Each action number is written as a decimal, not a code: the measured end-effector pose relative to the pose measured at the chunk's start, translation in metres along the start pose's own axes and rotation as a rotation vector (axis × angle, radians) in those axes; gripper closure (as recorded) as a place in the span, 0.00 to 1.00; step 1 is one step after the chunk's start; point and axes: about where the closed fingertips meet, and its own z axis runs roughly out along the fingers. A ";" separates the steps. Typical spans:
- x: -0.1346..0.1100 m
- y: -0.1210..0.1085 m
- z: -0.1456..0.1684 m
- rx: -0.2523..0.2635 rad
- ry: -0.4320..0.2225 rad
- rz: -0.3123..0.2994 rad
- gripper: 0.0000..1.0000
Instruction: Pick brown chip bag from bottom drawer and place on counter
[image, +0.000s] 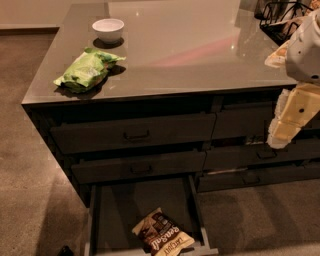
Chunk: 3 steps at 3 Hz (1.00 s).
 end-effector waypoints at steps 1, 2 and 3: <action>0.000 0.000 0.000 0.000 0.000 0.000 0.00; -0.009 0.001 0.038 -0.027 -0.033 -0.021 0.00; -0.011 0.015 0.097 -0.046 -0.056 0.005 0.00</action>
Offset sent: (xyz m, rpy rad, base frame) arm 0.0374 0.0397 -0.1086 0.0936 0.0617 0.1050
